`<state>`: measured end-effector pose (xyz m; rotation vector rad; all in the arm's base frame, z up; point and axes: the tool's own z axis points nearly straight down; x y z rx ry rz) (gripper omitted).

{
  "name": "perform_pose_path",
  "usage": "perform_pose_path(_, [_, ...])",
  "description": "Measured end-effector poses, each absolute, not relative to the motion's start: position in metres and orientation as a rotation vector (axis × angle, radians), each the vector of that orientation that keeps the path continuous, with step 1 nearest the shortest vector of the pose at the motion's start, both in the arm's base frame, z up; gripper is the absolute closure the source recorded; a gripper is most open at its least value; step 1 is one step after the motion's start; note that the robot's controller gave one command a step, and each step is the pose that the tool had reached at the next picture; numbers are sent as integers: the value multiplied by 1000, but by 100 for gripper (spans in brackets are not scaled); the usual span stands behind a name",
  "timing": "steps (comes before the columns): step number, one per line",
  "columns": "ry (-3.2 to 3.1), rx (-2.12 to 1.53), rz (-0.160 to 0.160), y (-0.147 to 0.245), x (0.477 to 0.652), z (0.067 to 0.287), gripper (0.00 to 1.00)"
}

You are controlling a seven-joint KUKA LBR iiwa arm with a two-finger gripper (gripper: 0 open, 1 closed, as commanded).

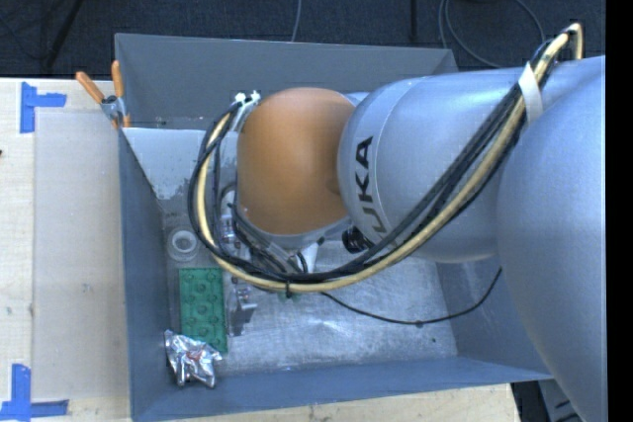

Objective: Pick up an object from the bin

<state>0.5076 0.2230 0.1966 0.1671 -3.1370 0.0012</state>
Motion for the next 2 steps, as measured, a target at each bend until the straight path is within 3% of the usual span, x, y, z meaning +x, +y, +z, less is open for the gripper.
perform_pose_path(1, [-3148, 126, -4, 243, 541, 84, 0])
perform_pose_path(2, [-3145, 132, -4, 244, 540, 83, 100])
